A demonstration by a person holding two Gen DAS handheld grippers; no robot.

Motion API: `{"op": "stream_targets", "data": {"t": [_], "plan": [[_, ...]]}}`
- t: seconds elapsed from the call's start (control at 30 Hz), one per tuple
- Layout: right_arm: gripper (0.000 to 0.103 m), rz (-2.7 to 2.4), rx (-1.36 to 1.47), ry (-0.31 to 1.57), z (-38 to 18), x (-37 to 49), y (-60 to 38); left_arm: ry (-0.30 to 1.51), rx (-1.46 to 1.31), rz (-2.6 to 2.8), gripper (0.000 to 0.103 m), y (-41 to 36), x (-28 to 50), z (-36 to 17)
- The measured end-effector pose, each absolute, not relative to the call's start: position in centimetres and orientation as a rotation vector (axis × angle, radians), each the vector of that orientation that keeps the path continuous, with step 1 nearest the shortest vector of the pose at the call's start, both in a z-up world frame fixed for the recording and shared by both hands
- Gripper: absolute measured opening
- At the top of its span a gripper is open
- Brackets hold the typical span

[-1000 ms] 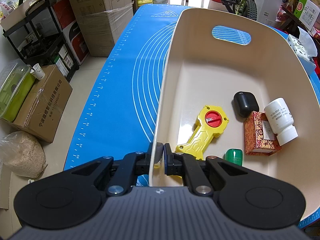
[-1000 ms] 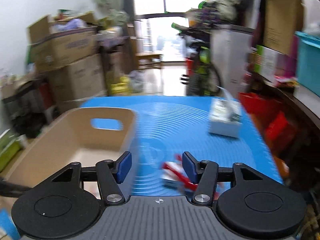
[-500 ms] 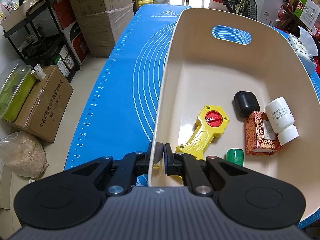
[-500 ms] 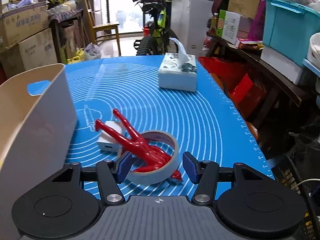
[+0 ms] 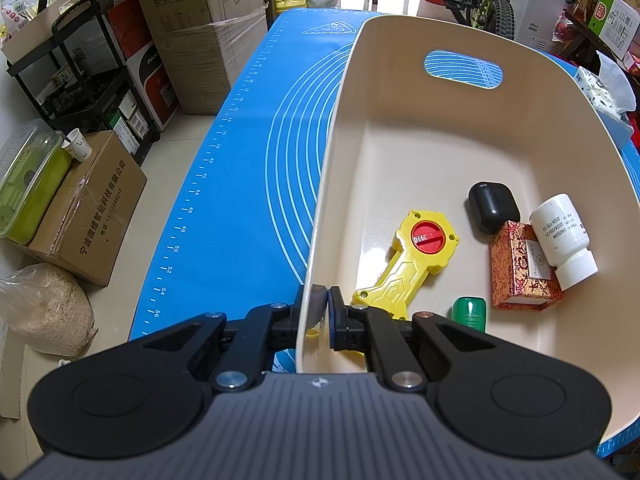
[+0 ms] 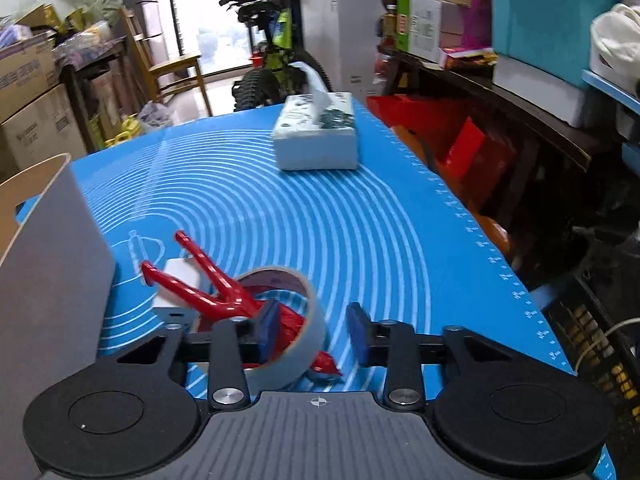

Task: Organize rigid objects
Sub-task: 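Grasp the clear tape roll by its rim with the right tool, then lower the tape roll into the bin and open the right tool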

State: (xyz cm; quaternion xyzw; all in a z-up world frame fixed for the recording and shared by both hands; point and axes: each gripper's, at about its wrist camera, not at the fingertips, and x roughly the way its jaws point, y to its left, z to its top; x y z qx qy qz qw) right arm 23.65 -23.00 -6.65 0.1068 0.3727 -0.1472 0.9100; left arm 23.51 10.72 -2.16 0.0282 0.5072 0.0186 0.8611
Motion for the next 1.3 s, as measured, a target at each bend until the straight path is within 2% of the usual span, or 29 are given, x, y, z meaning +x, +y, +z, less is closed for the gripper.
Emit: {"op": "stream_targets", "data": {"t": [0.03, 0.1, 0.3, 1.3], "plan": [[0.04, -0.294, 0.221, 0.769, -6.6, 23.6, -22.8, 1.064, 0.06, 0.039, 0.011, 10.7, 23.5, -2.2], [0.024, -0.28, 0.237, 0.769, -6.5, 23.7, -22.7, 1.064, 0.06, 0.039, 0.011, 10.8, 23.5, -2.2], [0.018, -0.295, 0.303, 0.772, -6.6, 23.6, -23.7, 1.063, 0.061, 0.039, 0.011, 10.8, 23.5, -2.2], [0.016, -0.15, 0.24, 0.485, 1.3, 20.5, -19.2, 1.063, 0.061, 0.04, 0.011, 10.8, 23.5, -2.2]]}}
